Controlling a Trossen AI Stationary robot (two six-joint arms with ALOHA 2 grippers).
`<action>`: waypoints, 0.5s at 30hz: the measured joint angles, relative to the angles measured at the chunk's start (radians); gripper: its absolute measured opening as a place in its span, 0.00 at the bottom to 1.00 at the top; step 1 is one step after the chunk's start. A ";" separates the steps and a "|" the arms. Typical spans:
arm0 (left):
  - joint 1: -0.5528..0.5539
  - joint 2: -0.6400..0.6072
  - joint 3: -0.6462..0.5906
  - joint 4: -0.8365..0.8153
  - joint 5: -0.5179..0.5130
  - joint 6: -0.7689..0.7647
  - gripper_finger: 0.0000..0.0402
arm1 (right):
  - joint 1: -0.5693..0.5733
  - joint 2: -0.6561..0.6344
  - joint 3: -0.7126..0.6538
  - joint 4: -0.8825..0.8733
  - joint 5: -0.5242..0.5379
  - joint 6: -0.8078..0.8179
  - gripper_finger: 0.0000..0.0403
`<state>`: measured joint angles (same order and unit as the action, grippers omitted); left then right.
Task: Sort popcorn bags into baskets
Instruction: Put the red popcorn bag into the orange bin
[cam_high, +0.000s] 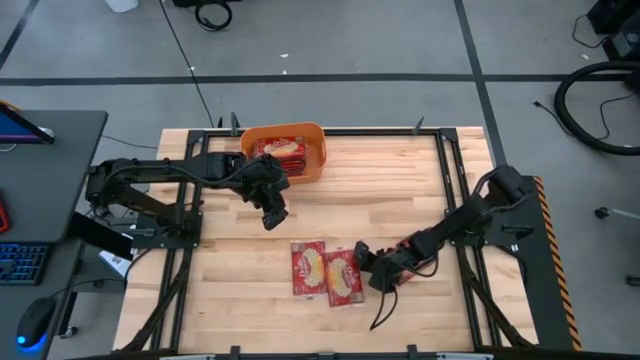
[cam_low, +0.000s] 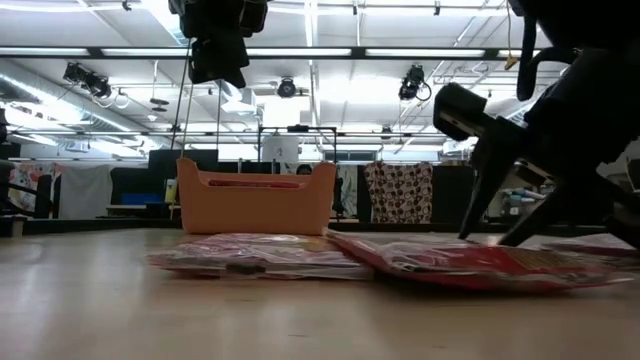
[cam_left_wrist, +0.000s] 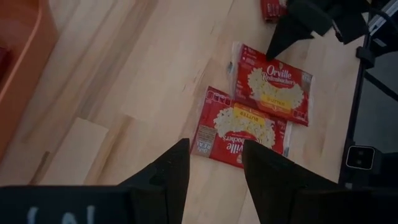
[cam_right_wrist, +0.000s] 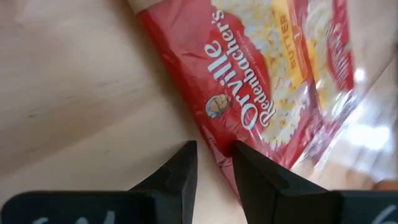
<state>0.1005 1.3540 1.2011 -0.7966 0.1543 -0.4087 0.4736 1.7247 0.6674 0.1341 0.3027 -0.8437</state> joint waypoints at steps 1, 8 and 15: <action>0.000 0.000 0.000 -0.001 0.000 -0.003 0.38 | 0.001 0.002 0.000 0.020 0.008 -0.037 0.27; -0.010 0.000 0.000 0.001 0.000 -0.007 0.38 | 0.002 0.005 -0.002 0.175 0.009 -0.135 0.27; -0.010 0.000 0.000 0.019 0.000 -0.030 0.38 | -0.014 0.027 -0.002 0.172 -0.067 -0.121 0.23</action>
<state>0.0905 1.3540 1.2011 -0.7778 0.1539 -0.4388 0.4595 1.7516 0.6658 0.3061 0.2358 -0.9646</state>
